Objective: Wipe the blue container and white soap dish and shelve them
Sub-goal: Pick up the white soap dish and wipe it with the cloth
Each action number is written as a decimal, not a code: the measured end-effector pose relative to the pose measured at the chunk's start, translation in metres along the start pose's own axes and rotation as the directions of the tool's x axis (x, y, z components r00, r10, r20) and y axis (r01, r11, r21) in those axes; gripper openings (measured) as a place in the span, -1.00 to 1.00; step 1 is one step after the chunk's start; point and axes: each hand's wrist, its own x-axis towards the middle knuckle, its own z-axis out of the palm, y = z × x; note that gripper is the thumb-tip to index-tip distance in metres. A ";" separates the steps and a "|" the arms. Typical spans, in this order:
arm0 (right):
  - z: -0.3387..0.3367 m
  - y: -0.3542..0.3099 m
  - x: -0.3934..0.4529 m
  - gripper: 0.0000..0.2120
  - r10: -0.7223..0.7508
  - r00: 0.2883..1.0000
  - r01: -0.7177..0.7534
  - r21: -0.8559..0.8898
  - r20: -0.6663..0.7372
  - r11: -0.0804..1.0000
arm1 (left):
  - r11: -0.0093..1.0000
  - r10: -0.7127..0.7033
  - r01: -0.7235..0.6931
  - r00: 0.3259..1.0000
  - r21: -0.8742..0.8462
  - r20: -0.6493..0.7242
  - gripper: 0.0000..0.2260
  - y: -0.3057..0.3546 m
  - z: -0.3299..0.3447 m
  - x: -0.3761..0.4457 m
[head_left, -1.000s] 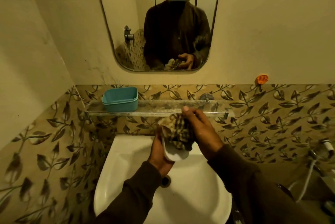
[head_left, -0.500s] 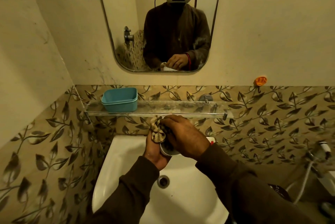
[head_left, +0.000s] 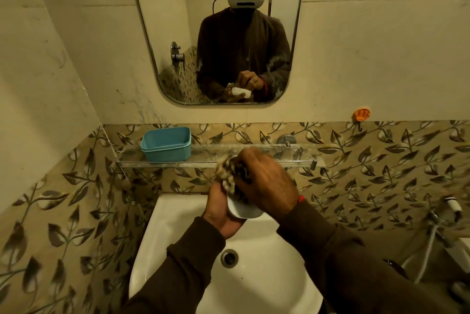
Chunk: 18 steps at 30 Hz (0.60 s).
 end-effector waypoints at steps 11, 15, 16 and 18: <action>-0.003 -0.013 0.009 -0.75 -0.002 0.984 -0.055 -0.312 -0.180 0.948 | 0.989 0.143 -0.143 0.990 0.036 0.007 -0.47 -0.003 0.014 0.000; 0.002 -0.013 0.005 -0.63 0.024 0.997 -0.049 -0.332 -0.077 0.942 | 0.988 0.144 -0.146 0.989 0.044 0.032 -0.42 0.000 0.014 -0.004; 0.002 -0.014 0.005 -0.60 0.038 0.996 -0.059 -0.315 -0.075 0.947 | 0.989 0.136 -0.138 0.990 0.050 0.035 -0.42 0.001 0.016 -0.005; 0.002 -0.015 0.006 -0.57 0.051 0.996 -0.070 -0.264 -0.077 0.962 | 0.989 0.127 -0.129 0.991 0.067 0.033 -0.42 0.004 0.020 -0.006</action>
